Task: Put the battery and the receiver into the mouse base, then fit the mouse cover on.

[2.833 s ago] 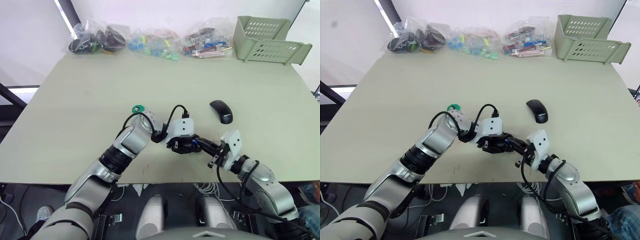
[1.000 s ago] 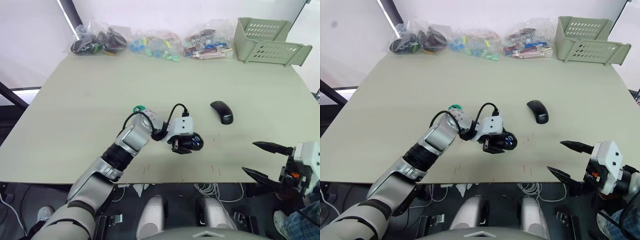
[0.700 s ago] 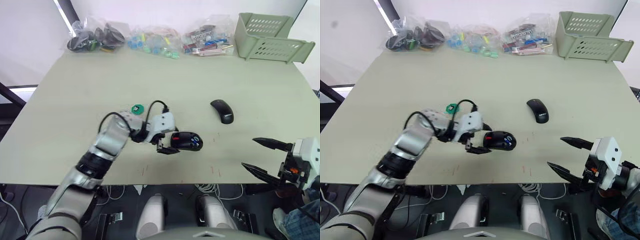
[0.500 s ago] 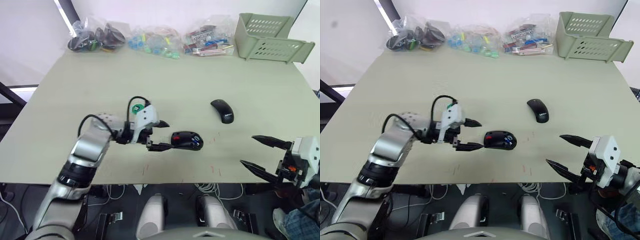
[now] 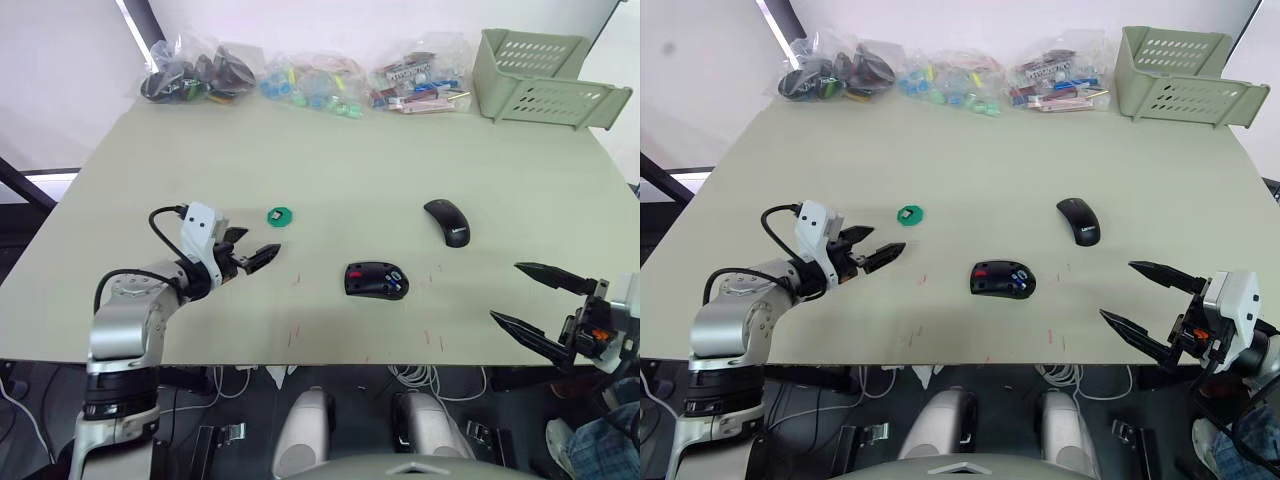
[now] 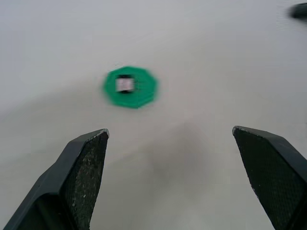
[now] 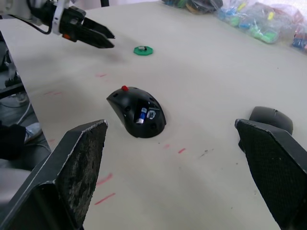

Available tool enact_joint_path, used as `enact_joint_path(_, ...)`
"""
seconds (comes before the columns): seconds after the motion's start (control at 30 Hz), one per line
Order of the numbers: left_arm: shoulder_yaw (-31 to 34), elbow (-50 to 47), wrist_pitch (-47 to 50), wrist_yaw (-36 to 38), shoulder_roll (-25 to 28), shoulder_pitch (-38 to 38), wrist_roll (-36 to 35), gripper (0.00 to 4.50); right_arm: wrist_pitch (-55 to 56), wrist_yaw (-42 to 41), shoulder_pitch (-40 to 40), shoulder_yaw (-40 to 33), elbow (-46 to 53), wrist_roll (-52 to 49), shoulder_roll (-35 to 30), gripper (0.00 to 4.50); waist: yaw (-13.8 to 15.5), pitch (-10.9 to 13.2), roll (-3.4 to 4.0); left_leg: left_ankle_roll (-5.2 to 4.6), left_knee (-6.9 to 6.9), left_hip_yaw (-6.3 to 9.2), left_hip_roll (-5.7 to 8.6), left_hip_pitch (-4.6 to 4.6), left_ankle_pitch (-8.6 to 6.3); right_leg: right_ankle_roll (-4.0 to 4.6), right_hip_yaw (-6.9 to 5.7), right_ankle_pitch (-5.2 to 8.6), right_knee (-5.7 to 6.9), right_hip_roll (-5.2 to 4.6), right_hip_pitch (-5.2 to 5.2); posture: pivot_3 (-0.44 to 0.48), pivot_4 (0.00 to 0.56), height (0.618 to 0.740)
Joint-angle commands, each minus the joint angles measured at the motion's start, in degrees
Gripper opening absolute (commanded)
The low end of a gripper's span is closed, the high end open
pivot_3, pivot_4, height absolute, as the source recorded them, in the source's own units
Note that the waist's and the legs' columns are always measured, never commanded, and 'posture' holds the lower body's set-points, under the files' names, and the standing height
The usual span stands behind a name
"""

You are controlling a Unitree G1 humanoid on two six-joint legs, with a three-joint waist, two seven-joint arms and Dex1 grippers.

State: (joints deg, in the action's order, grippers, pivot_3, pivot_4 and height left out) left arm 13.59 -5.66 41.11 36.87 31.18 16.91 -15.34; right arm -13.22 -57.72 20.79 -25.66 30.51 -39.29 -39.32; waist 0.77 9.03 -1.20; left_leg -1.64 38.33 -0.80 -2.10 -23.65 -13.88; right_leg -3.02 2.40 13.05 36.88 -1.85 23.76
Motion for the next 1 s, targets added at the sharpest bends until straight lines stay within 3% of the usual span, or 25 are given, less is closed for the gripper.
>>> enact_joint_path(0.03,-1.65,0.21,-0.24,-6.72,-2.45,3.43,2.26,4.41,0.94,-0.58,-1.43,-1.65,-0.24,-0.65,-0.95,4.50,0.05,0.00,0.00,0.00,0.01,0.00,0.00,0.00,0.00,-0.02,0.00,-0.02,0.00,0.00,-0.02,0.000,0.150,0.740)
enact_joint_path(0.1,-2.87,1.43,-0.58,-8.16,-3.48,4.95,2.82,4.18,0.77,-1.34,-1.47,-1.85,-0.54,-0.64,-1.50,4.50,0.02,0.00,-0.01,0.00,0.04,-0.03,0.03,0.00,0.00,-0.05,0.04,-0.05,0.00,0.00,-0.03,0.000,0.150,0.740)
enact_joint_path(0.17,-4.19,2.95,-0.82,-9.55,-4.15,6.88,3.52,3.22,0.52,-1.93,-1.32,-2.35,-0.82,-0.96,-2.06,4.50,-0.02,0.01,-0.03,0.01,0.02,-0.04,0.08,-0.01,0.00,0.12,0.04,-0.16,-0.01,0.02,-0.02,0.000,0.150,0.740)
enact_joint_path(0.23,-4.84,5.01,-0.81,-11.61,-5.03,9.32,4.35,2.87,-0.12,-1.88,-1.44,-3.01,-0.78,-1.74,-2.49,4.50,-0.02,0.01,-0.03,0.01,0.00,-0.03,0.08,-0.01,0.00,0.15,0.05,-0.17,-0.02,0.05,-0.01,0.000,0.150,0.740)
enact_joint_path(0.57,-7.29,8.26,-1.62,-14.33,-7.22,12.05,5.37,2.87,-1.88,-1.92,-1.04,-4.17,-0.04,-3.51,-3.36,4.50,-0.05,0.01,-0.03,0.01,0.02,-0.03,0.09,-0.02,0.00,0.15,0.07,-0.20,-0.01,0.06,-0.02,0.000,0.150,0.740)
enact_joint_path(0.6,-7.54,8.63,-1.87,-14.38,-7.13,12.17,5.53,2.35,-2.08,-2.02,-0.96,-4.28,0.03,-3.67,-3.48,4.50,-0.05,0.02,-0.03,0.01,0.02,-0.03,0.09,-0.02,0.00,0.15,0.06,-0.20,-0.01,0.06,-0.02,0.000,0.150,0.740)
enact_joint_path(1.0,-8.01,13.80,-4.63,-13.93,-6.31,14.21,6.78,2.35,-2.04,-3.03,-0.42,-4.40,-0.39,-3.84,-3.55,4.50,-0.05,0.01,-0.04,0.01,0.02,-0.03,0.11,-0.01,0.00,0.09,0.06,-0.24,-0.01,0.06,-0.02,0.000,0.150,0.740)
